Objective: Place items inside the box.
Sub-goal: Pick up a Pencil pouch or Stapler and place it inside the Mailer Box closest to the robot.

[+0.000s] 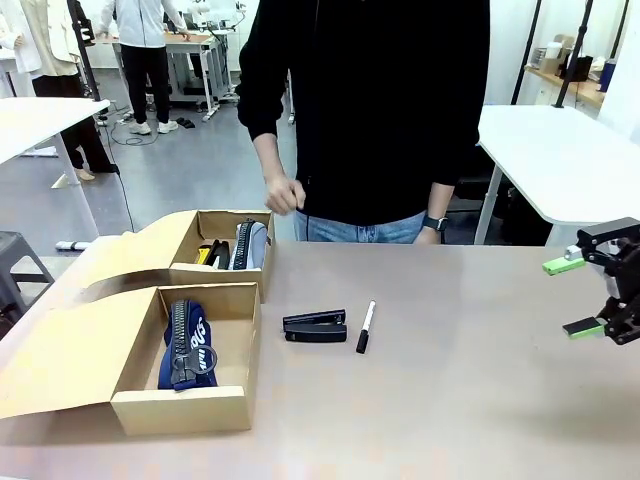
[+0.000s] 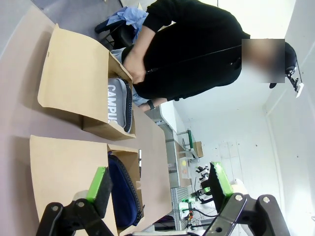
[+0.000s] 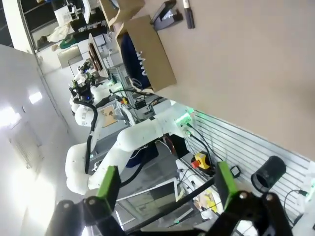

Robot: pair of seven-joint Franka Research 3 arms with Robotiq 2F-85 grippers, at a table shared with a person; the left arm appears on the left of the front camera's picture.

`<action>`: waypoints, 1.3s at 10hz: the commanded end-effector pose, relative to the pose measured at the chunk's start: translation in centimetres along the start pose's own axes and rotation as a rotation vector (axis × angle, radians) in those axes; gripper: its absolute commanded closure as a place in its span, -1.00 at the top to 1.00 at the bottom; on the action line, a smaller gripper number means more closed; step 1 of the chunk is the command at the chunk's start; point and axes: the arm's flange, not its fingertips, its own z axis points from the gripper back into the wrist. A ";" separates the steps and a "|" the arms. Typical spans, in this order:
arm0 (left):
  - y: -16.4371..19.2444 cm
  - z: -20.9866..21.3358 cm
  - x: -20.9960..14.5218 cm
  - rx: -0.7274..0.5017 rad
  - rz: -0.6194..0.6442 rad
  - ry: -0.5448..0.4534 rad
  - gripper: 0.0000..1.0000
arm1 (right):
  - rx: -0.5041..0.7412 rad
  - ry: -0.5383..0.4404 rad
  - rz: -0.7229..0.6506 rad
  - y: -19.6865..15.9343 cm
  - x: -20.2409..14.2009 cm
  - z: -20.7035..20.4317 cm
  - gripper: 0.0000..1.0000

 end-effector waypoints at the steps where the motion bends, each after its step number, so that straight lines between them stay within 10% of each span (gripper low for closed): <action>1: 0.0 -0.2 0.0 -0.023 -0.019 -0.012 1.00 | 0.002 0.011 -0.013 1.0 -0.7 -0.3 1.00; 12: 0.0 -0.2 0.0 -0.023 -0.019 -0.012 1.00 | -0.002 0.006 0.009 0.8 -0.5 -0.2 1.00; 13: 0.0 -0.2 0.0 -0.023 -0.019 -0.012 1.00 | -0.307 0.027 0.161 3.0 2.6 -0.5 1.00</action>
